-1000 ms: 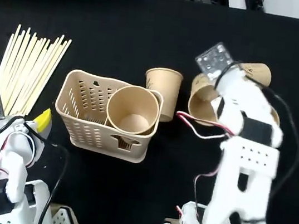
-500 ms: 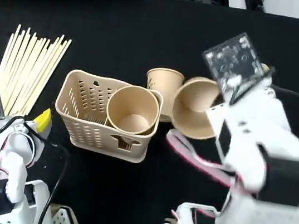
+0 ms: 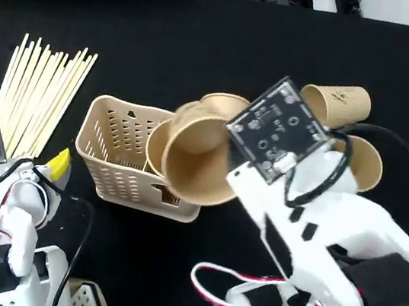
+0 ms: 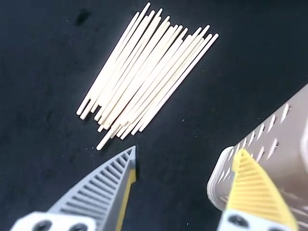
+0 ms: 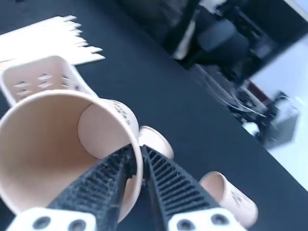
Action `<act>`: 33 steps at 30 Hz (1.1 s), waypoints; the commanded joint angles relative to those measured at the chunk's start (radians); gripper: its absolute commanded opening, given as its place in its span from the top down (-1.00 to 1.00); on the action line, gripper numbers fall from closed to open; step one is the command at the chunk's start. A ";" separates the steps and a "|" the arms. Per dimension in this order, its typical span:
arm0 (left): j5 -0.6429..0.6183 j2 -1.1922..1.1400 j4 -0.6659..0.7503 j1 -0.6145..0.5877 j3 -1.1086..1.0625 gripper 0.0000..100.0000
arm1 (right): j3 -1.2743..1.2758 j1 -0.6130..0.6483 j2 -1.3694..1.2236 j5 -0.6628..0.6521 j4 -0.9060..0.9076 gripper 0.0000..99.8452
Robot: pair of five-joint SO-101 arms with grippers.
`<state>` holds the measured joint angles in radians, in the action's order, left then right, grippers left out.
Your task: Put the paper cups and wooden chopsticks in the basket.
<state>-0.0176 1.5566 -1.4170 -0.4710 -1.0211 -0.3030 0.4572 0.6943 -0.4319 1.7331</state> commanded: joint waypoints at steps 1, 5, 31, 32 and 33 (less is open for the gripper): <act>-0.005 0.003 0.021 0.002 -0.010 0.39 | -0.022 0.071 -0.068 0.037 0.026 0.98; -0.005 0.003 0.020 0.002 -0.008 0.39 | -0.022 0.084 -0.176 0.041 0.026 0.98; -0.005 0.005 0.020 0.002 -0.008 0.39 | 0.033 -0.006 -0.371 -0.021 0.003 0.03; -0.005 0.005 0.020 0.002 -0.008 0.39 | 0.033 -0.009 -0.371 -0.021 0.011 0.03; -0.005 0.005 0.020 0.002 -0.008 0.39 | 0.025 -0.025 -0.371 -0.023 0.023 0.03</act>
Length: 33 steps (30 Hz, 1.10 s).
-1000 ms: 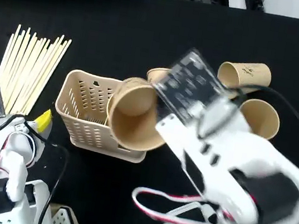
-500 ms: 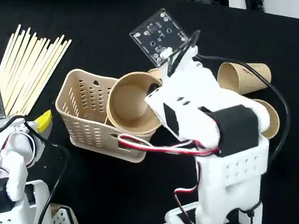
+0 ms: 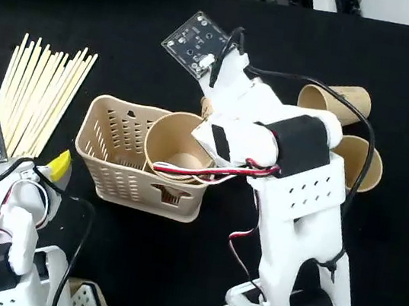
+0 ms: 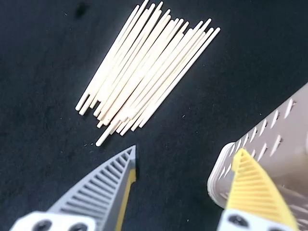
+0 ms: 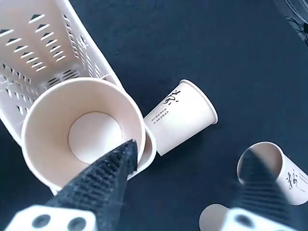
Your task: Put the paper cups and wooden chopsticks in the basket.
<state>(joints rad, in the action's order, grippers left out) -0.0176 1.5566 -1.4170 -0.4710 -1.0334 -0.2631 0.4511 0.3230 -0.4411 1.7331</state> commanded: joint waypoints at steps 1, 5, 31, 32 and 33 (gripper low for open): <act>-0.005 0.005 0.020 0.002 0.004 0.39 | -0.025 -0.038 0.001 -0.014 0.028 0.03; -0.005 0.005 0.020 0.002 0.004 0.39 | -0.044 -0.210 0.001 -0.092 0.029 0.17; -0.005 0.005 0.021 0.002 0.002 0.39 | 0.555 -0.879 -0.271 -0.516 -0.517 0.60; -0.005 0.005 0.021 0.002 0.002 0.39 | 0.553 -0.882 -0.286 -0.516 -0.528 0.67; -0.005 0.005 0.021 0.002 0.002 0.39 | 0.549 -0.882 -0.295 -0.516 -0.528 0.77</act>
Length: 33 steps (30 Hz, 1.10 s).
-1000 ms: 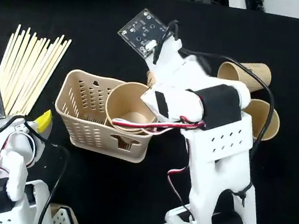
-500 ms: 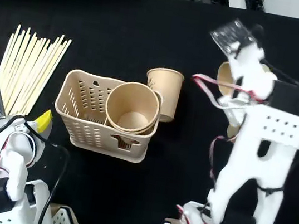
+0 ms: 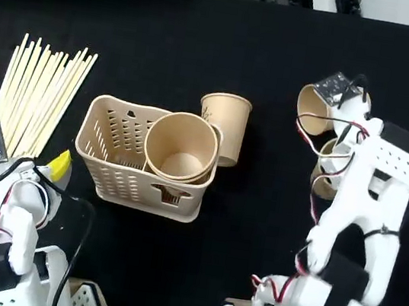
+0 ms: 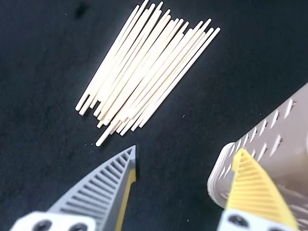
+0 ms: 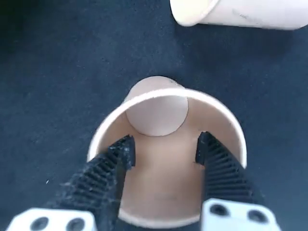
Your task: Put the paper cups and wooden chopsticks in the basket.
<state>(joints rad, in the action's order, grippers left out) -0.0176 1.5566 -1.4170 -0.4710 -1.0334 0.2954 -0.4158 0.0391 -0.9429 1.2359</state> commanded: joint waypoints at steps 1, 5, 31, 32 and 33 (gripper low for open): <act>-0.005 0.005 0.021 0.002 0.002 0.39 | -0.019 -0.015 -0.013 -0.014 -0.021 0.88; -0.005 0.005 0.021 0.002 0.002 0.39 | -0.077 -0.015 -0.007 -0.011 0.051 0.94; -0.005 0.005 0.020 0.002 0.002 0.39 | -0.053 -0.080 0.174 -0.068 0.081 0.62; -0.005 0.005 0.020 0.002 0.002 0.39 | -0.028 -0.081 0.174 -0.078 0.064 0.62; -0.005 0.005 0.020 0.002 0.002 0.39 | -0.007 -0.081 0.174 -0.094 0.058 0.62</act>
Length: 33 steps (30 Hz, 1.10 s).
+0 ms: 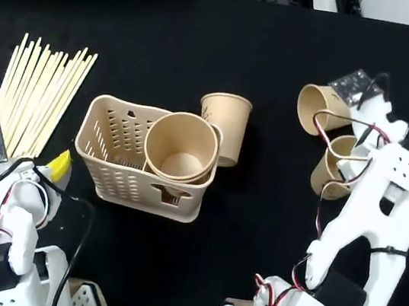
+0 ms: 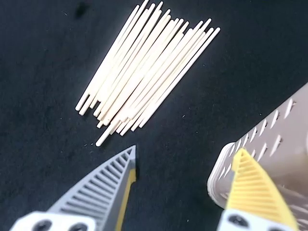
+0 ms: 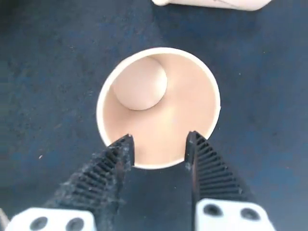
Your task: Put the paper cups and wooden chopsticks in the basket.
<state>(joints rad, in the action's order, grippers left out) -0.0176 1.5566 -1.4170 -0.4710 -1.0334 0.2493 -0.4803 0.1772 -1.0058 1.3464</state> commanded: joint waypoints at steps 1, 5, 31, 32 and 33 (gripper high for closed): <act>-0.005 0.005 0.020 0.002 0.002 0.39 | 0.059 -0.014 0.036 -0.038 -0.055 0.62; -0.005 0.005 0.020 0.002 0.002 0.39 | 0.122 -0.012 0.035 -0.044 -0.103 0.61; -0.005 0.005 0.020 0.002 0.002 0.39 | 0.002 -0.012 0.045 -0.137 0.075 0.16; -0.005 0.005 0.020 0.002 0.002 0.39 | -0.007 -0.029 0.045 -0.137 0.071 0.16; -0.005 0.005 0.020 0.002 0.002 0.39 | -0.016 -0.041 0.045 -0.135 0.055 0.16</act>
<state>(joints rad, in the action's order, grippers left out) -0.0176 1.5566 -1.4170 -0.4710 -1.0334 0.2969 -0.4833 0.1772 -1.1331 1.4108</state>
